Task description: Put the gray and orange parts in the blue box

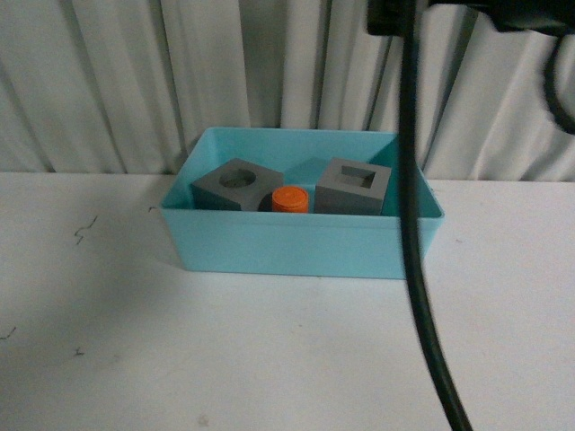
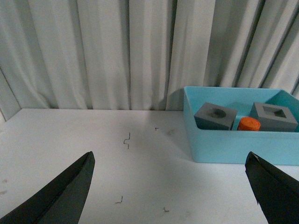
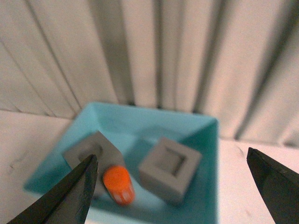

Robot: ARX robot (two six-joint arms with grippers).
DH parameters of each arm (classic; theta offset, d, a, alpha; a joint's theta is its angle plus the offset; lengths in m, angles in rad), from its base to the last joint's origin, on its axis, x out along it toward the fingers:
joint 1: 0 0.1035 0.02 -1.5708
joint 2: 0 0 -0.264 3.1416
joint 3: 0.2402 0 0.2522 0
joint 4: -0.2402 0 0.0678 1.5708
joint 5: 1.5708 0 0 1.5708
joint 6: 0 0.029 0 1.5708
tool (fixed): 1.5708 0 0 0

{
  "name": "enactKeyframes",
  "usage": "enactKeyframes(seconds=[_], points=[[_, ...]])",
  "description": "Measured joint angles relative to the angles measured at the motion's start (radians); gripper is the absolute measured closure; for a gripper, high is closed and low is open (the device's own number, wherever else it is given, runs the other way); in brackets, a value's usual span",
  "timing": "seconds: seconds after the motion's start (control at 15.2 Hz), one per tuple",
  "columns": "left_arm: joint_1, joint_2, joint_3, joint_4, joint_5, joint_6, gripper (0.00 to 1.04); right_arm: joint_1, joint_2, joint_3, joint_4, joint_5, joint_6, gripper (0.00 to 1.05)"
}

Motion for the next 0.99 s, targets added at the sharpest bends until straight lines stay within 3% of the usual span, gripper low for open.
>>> enactKeyframes(seconds=[0.13, 0.26, 0.39, 0.53, 0.59, 0.72, 0.79, 0.99], points=[[0.0, 0.0, 0.0, 0.0, 0.0, 0.0, 0.07, -0.004, -0.24, -0.288, -0.108, 0.089, 0.053, 0.06], [0.0, 0.0, 0.0, 0.0, 0.0, 0.0, 0.07, 0.071, -0.547, -0.549, -0.334, 0.241, 0.2, 0.06], [0.0, 0.0, 0.0, 0.0, 0.0, 0.0, 0.07, 0.227, -0.755, -0.635, -0.54, 0.355, 0.421, 0.06], [0.0, 0.0, 0.0, 0.0, 0.0, 0.0, 0.07, 0.249, -0.754, -0.634, -0.557, 0.369, 0.552, 0.06], [0.0, 0.0, 0.0, -0.001, 0.001, 0.0, 0.07, 0.244, -0.732, -0.727, -0.224, 0.448, 0.476, 0.15], [0.0, 0.0, 0.0, -0.001, -0.001, 0.0, 0.07, 0.162, -0.822, -0.902, 0.095, 0.451, 0.24, 0.35], [0.0, 0.0, 0.0, 0.0, 0.001, 0.0, 0.07, 0.079, -0.942, -0.925, 0.148, 0.381, 0.068, 0.54], [0.0, 0.0, 0.0, 0.0, 0.0, 0.0, 0.07, -0.094, -1.128, -0.967, 0.02, 0.2, -0.031, 1.03]])
